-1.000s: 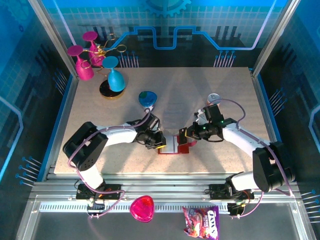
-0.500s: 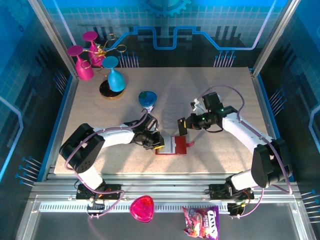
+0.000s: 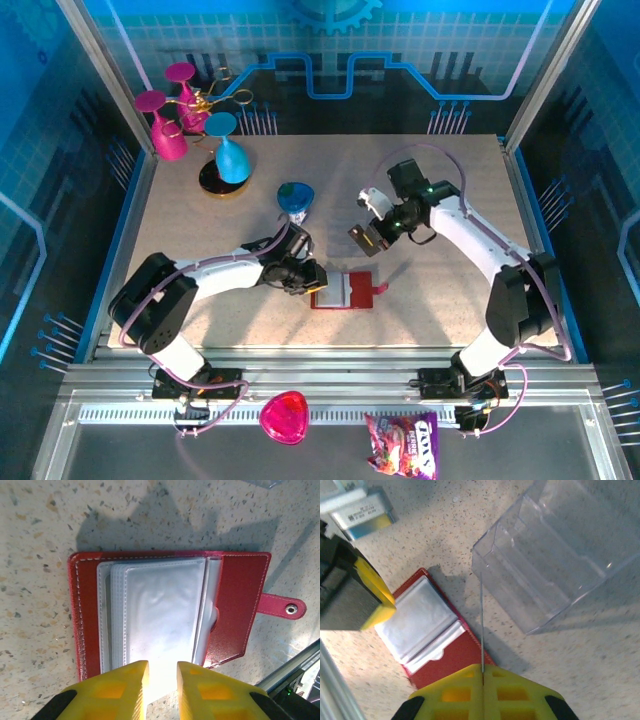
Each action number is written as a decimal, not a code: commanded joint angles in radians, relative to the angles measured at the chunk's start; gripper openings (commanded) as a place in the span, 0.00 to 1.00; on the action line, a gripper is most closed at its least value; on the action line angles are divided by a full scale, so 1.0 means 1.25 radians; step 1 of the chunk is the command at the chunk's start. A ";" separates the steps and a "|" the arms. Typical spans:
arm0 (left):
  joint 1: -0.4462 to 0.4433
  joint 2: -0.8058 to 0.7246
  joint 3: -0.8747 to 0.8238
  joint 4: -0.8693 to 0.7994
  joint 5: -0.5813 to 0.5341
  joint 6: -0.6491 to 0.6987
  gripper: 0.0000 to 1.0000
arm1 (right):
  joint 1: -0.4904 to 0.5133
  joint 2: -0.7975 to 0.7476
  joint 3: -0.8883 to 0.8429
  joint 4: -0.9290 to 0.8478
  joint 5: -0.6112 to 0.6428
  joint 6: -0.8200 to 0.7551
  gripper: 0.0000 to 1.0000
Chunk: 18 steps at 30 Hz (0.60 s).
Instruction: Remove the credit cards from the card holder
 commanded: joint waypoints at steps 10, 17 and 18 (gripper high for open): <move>0.031 -0.090 -0.064 0.025 -0.017 0.000 0.22 | 0.034 0.151 0.247 -0.196 0.047 -0.336 0.00; 0.046 -0.130 -0.082 0.019 -0.025 -0.002 0.22 | 0.046 0.224 0.347 -0.259 0.040 -0.416 0.00; 0.047 -0.133 -0.085 0.020 -0.027 -0.002 0.22 | 0.048 0.229 0.352 -0.260 0.039 -0.427 0.00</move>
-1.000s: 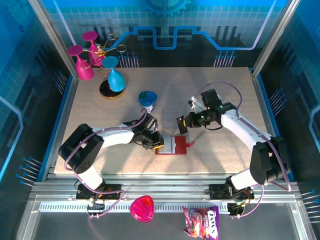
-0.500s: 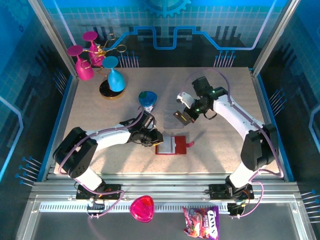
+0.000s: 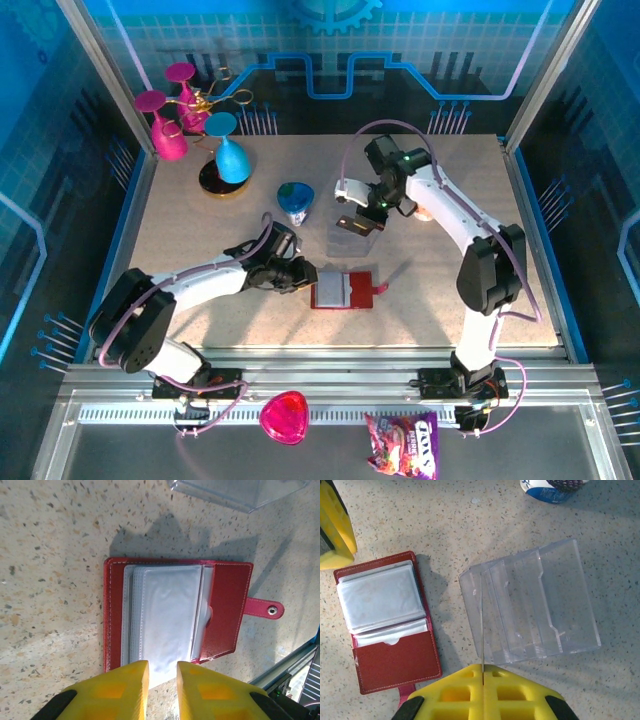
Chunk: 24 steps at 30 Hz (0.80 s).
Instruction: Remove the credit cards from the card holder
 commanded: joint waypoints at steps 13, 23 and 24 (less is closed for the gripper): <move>0.010 -0.033 -0.029 0.007 -0.018 -0.012 0.21 | 0.013 0.130 0.155 -0.124 0.004 -0.120 0.00; 0.018 -0.033 -0.023 -0.003 -0.020 -0.013 0.21 | 0.014 0.227 0.277 -0.189 0.005 -0.139 0.00; 0.018 -0.033 -0.023 -0.005 -0.020 -0.013 0.21 | 0.015 0.235 0.286 -0.194 0.005 -0.141 0.00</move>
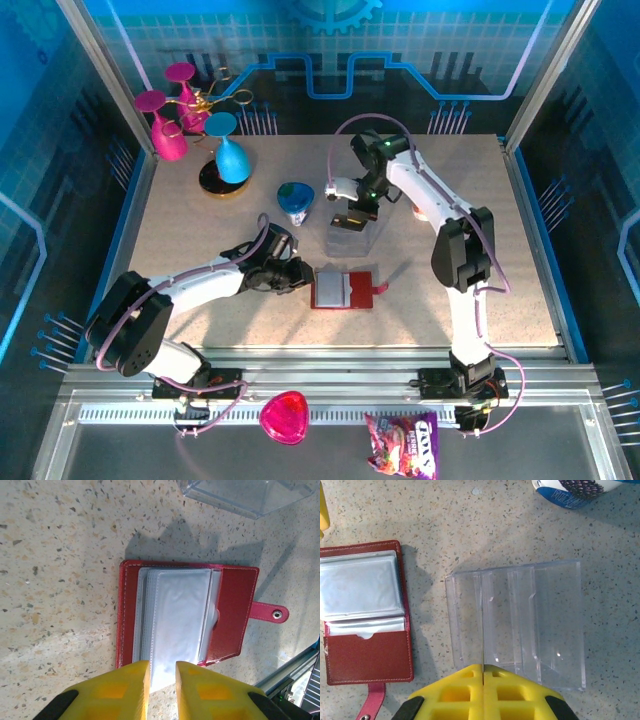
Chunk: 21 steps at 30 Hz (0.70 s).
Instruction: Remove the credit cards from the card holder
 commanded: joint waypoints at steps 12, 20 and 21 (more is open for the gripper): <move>0.019 -0.036 -0.015 -0.021 -0.013 -0.009 0.21 | 0.019 0.096 0.088 -0.105 -0.014 -0.044 0.00; 0.020 -0.040 -0.020 -0.019 -0.014 -0.011 0.21 | 0.026 0.134 0.090 -0.127 -0.021 -0.043 0.00; 0.021 -0.039 -0.022 -0.018 -0.014 -0.011 0.21 | 0.026 0.139 0.091 -0.133 -0.022 -0.043 0.00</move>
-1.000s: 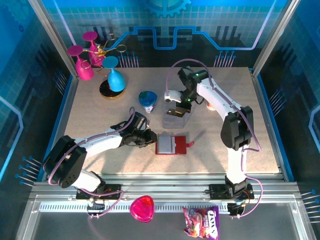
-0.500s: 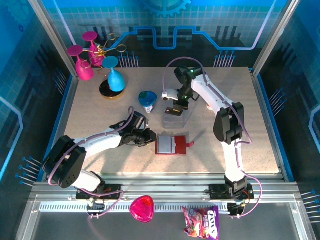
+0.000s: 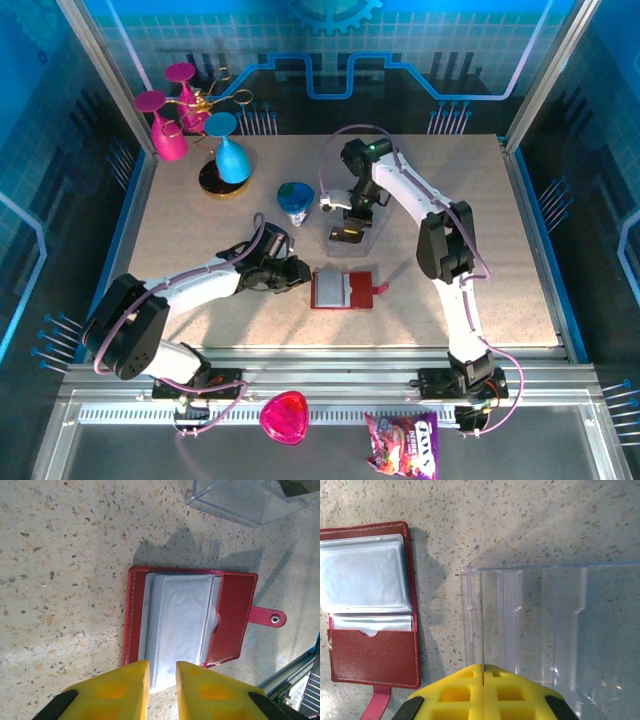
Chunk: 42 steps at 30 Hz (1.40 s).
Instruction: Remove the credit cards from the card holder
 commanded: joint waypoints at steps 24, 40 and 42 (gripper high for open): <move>0.012 -0.033 -0.024 -0.006 -0.008 -0.014 0.21 | 0.017 0.103 0.105 -0.118 -0.008 0.013 0.20; 0.012 0.019 -0.001 0.026 0.032 -0.001 0.21 | 0.023 -0.104 -0.046 0.070 -0.005 0.154 0.24; 0.012 0.037 0.005 0.037 0.044 -0.001 0.21 | 0.027 -0.145 -0.108 0.132 -0.007 0.219 0.24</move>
